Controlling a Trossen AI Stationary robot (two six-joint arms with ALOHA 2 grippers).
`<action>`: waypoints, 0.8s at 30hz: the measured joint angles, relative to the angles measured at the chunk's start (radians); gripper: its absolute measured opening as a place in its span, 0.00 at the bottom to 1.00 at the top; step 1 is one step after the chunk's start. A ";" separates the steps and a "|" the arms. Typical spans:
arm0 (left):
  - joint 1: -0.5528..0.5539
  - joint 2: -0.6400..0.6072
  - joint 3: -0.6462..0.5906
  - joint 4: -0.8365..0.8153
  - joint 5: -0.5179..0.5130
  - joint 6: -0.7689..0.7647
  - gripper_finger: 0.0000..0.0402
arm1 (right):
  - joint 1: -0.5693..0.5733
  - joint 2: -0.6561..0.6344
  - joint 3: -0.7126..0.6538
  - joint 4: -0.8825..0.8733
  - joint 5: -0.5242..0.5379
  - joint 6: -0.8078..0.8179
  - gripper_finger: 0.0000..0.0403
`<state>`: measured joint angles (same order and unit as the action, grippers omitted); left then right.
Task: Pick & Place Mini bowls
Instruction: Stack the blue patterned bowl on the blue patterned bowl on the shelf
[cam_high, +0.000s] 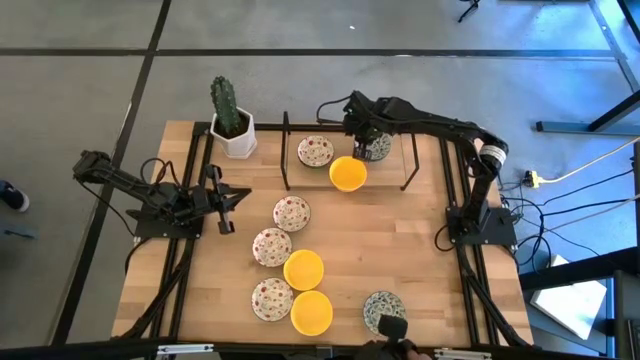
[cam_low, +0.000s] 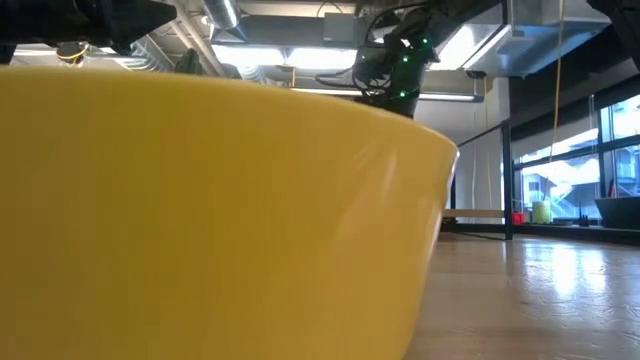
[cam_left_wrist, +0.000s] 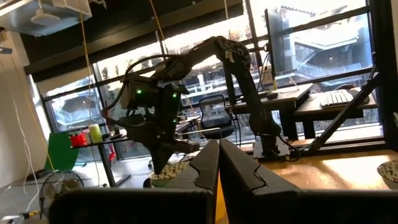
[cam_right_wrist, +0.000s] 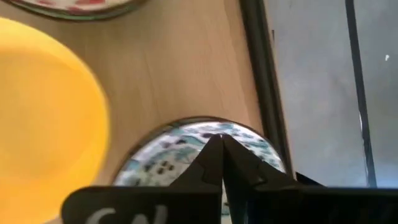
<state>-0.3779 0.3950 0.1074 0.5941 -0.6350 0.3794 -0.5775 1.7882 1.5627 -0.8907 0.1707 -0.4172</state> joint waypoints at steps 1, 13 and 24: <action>0.000 0.000 0.000 0.000 0.000 0.000 0.02 | -0.005 0.000 0.000 0.000 -0.003 -0.007 0.01; 0.000 0.000 -0.001 0.016 0.000 0.034 0.02 | -0.033 0.000 0.000 -0.020 -0.144 -0.096 0.01; 0.000 0.000 -0.001 0.016 0.000 0.001 0.02 | -0.006 0.001 0.000 -0.043 -0.183 -0.063 0.01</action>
<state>-0.3779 0.3950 0.1066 0.6098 -0.6350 0.3808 -0.5839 1.7892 1.5627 -0.9337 -0.0124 -0.4804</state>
